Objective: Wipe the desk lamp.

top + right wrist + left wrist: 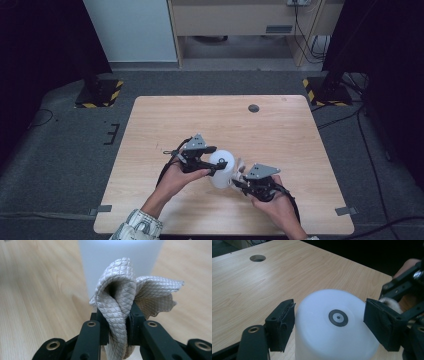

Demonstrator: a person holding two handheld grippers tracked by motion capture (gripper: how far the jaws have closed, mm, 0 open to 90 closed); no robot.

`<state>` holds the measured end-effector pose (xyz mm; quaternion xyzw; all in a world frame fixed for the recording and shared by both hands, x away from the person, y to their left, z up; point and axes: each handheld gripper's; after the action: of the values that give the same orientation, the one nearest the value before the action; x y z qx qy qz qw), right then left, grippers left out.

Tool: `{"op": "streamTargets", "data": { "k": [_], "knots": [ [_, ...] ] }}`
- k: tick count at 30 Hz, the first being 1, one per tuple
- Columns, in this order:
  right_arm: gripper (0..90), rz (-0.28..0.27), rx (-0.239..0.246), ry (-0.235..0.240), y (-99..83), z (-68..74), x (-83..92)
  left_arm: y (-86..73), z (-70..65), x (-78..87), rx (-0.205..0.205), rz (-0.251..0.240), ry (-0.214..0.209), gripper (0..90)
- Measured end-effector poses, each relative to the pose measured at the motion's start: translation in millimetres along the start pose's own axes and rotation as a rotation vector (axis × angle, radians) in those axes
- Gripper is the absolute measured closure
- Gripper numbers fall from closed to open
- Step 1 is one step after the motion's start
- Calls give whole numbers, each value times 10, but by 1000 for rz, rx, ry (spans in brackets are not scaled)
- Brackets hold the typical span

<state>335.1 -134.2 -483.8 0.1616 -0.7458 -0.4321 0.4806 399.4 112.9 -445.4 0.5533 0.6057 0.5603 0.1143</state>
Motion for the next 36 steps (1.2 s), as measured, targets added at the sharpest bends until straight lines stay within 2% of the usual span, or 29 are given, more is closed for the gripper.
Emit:
{"op": "streamTargets", "data": {
  "k": [5,9,12,19,21,25,28,36],
  "knots": [
    [764,-51,-37,-20,93,-121,110,-9,4,20,-3,-1,3,245],
    [764,-47,-55,-37,85,-223,88,-16,0,18,3,-6,4,245],
    [764,-18,-65,-32,31,-281,-2,-17,-1,15,6,-5,2,245],
    [764,71,-69,-3,-98,-309,-214,-18,1,16,13,-3,-1,245],
    [764,56,-73,-5,-74,-325,-178,-21,-4,10,11,-1,-8,245],
    [764,-16,-71,-29,58,-405,-19,-25,-9,-11,19,-3,-20,245],
    [764,-27,-67,-30,108,-460,-23,-25,-12,-8,20,-3,-17,245],
    [764,52,-56,-10,11,-431,-242,-25,15,8,26,-4,-15,248]
  ]
}}
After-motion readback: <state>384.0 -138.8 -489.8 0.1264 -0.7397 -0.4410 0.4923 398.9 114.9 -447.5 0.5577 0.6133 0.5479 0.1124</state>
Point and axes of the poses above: each handheld gripper's, and its own axes: x roughly backward along the jaws, y roughly out of its top, z roughly to its left, and after that the axes turned 13 degrees about x, right-handed
